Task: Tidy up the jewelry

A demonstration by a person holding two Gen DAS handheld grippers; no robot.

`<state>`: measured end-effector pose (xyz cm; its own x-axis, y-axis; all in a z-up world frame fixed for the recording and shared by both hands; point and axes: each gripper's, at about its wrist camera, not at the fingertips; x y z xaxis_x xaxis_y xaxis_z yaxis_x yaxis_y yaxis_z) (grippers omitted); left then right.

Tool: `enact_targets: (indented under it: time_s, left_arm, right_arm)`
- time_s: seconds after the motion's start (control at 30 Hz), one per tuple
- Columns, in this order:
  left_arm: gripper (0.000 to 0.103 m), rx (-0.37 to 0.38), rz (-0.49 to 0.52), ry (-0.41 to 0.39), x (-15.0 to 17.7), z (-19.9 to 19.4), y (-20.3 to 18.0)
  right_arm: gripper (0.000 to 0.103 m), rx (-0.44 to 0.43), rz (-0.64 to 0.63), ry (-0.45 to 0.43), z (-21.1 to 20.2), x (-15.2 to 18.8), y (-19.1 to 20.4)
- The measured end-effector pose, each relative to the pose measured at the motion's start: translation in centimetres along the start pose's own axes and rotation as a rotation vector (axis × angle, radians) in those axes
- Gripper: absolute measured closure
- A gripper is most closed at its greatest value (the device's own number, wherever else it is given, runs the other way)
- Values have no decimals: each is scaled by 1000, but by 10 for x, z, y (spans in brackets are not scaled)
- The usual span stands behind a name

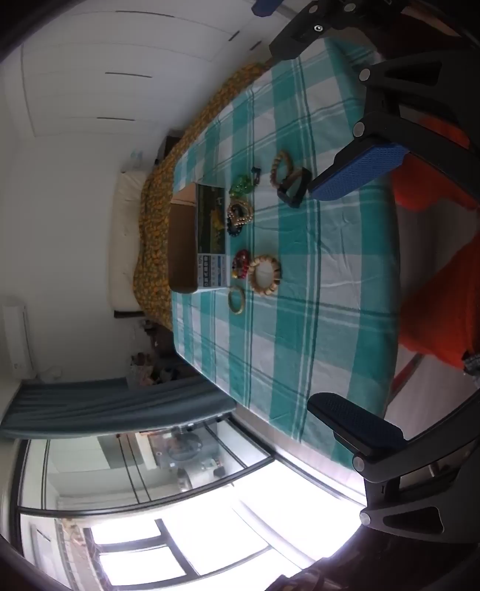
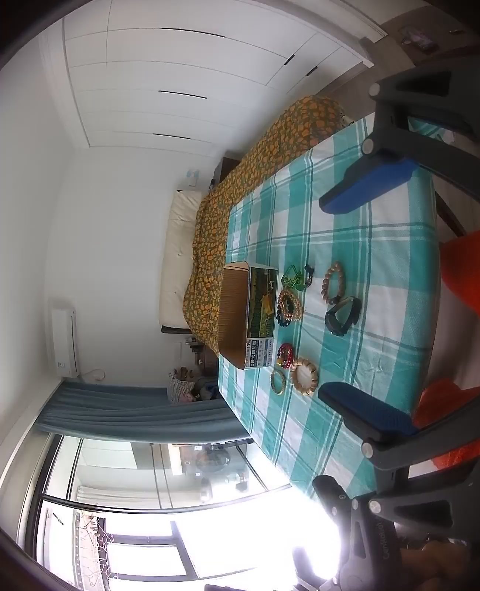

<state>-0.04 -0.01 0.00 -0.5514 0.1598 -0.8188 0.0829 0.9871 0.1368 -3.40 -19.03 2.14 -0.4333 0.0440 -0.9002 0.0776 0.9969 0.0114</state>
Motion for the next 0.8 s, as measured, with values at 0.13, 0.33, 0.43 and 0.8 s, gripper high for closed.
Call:
enact_targets:
  time_s: [0.13,0.33,0.43,0.8]
  left_arm:
    - [0,-4,-3,3,0,-1,0]
    - [0,-11,-12,1,1,-7,-4]
    - [0,-3,-15,8,0,-5,-1]
    - [0,-6,-13,11,1,-4,-3]
  right_arm:
    - [9,0,1,0,0,0,0]
    - [9,-1,3,0,0,0,0]
    - [9,-1,4,0,0,0,0]
    - [9,-1,5,0,1,0,-1]
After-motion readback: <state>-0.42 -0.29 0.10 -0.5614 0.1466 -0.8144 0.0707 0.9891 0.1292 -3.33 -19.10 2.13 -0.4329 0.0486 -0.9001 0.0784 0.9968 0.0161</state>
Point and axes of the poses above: each gripper's, at about its wrist camera, not at the fingertips, and z roughly the way its jaws point, y to its left, x to its underside, and after that the axes turned 6 degrees about z, right-handed
